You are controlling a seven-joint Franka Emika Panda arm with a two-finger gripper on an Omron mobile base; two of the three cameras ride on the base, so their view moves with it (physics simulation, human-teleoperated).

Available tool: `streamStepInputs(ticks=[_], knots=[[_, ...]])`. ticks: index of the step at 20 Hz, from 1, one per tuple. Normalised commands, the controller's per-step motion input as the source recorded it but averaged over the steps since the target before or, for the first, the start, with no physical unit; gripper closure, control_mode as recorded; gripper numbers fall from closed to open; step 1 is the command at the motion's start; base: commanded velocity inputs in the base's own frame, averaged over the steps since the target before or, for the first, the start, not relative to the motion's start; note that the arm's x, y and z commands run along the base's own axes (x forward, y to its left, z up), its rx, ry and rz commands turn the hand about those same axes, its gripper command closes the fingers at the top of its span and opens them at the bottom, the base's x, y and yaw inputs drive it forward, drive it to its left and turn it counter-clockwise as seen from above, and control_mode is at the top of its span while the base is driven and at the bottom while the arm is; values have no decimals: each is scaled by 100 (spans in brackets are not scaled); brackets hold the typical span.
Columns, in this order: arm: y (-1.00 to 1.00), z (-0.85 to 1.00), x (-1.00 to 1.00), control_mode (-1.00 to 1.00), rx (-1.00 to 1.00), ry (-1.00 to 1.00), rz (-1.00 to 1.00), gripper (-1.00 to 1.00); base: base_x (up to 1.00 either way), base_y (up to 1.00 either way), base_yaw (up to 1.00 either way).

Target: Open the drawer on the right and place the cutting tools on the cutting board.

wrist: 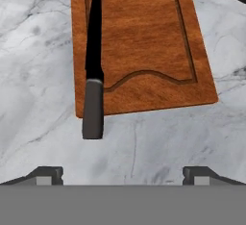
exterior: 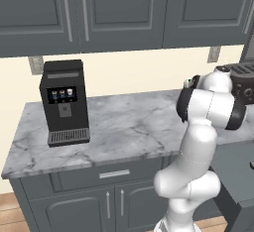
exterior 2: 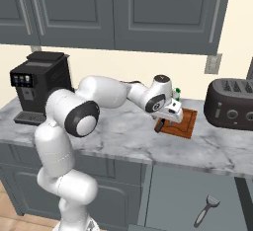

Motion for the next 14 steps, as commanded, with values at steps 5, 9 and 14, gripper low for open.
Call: streamStepInputs(ticks=[5,9,14], knots=[[0,16,-47,-100,0,0,0,-100,0,0,0],[0,2,-52,-100,0,0,0,-100,0,0,0],[0,0,-54,-100,0,0,0,-100,0,0,0]])
